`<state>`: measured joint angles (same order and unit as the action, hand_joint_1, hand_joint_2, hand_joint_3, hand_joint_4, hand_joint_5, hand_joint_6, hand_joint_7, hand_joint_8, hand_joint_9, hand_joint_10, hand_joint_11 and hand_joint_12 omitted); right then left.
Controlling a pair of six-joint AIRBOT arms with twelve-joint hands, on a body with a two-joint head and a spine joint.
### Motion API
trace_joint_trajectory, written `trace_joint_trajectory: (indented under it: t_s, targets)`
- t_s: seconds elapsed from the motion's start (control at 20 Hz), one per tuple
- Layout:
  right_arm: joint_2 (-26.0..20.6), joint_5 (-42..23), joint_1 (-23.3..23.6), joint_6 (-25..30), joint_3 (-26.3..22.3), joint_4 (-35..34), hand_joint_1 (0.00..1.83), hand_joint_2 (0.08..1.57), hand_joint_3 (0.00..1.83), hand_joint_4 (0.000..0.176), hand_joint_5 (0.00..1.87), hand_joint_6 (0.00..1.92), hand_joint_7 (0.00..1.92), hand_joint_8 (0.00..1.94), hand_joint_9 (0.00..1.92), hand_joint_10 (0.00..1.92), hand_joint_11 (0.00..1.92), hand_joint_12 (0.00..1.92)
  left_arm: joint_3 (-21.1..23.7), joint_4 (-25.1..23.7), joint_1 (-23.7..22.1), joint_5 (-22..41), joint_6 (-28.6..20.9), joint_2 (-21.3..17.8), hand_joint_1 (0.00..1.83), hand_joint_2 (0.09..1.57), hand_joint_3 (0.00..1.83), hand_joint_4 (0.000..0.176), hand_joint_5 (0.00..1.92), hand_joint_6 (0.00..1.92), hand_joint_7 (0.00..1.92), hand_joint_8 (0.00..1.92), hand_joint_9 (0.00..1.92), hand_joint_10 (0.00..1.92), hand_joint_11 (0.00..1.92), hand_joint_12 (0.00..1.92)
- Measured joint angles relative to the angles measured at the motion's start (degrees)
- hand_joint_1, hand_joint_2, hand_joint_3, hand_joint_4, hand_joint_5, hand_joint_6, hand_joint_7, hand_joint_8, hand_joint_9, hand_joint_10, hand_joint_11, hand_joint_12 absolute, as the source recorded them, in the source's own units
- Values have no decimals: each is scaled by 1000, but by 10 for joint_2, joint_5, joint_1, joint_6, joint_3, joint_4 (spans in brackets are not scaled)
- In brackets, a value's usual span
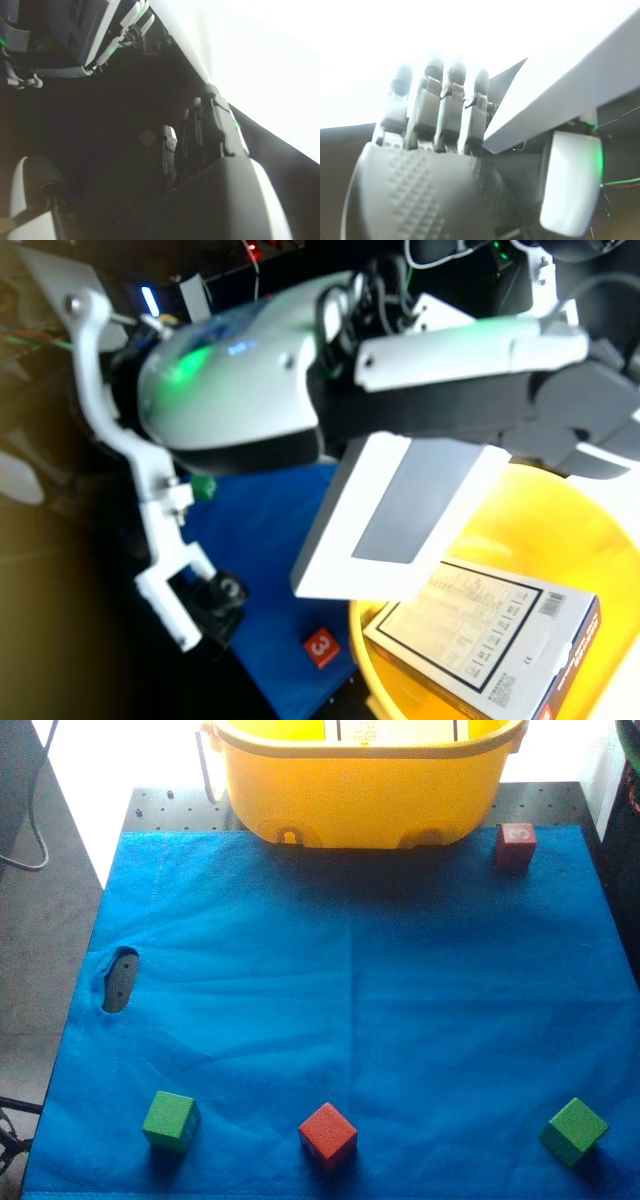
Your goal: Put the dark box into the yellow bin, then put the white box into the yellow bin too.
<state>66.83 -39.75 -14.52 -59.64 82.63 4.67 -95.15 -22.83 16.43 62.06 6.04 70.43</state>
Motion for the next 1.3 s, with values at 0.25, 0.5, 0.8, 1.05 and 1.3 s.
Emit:
trace_joint_trajectory:
  t_s: [0.25,0.5,0.8,1.05,1.3]
  targets:
    - [10,62,17,-1,39,-5,946,819,1,0,911,10,851,33,742,127,134,1369,0,3,0,14,0,0,953,845,2,112,240,0,112,5,117,8,106,58]
    - [43,99,33,-1,75,-3,1074,989,5,122,1177,493,826,3,778,9,501,789,1,6,0,21,0,0,930,872,5,76,221,10,96,9,103,5,59,51]
    - [57,125,33,0,78,9,1104,1061,0,31,1090,809,804,1,699,3,320,854,2,9,0,23,1,0,906,857,0,83,194,1,117,9,87,1,40,56]
    - [56,126,33,0,71,9,988,895,0,14,959,210,858,9,965,146,482,1427,1,12,12,21,1,0,949,902,2,39,194,2,105,1,69,1,0,107]
    - [38,126,33,1,37,12,983,917,1,0,931,6,833,0,764,23,253,1068,5,38,45,11,9,-14,882,897,0,130,157,11,22,1,21,0,0,0]
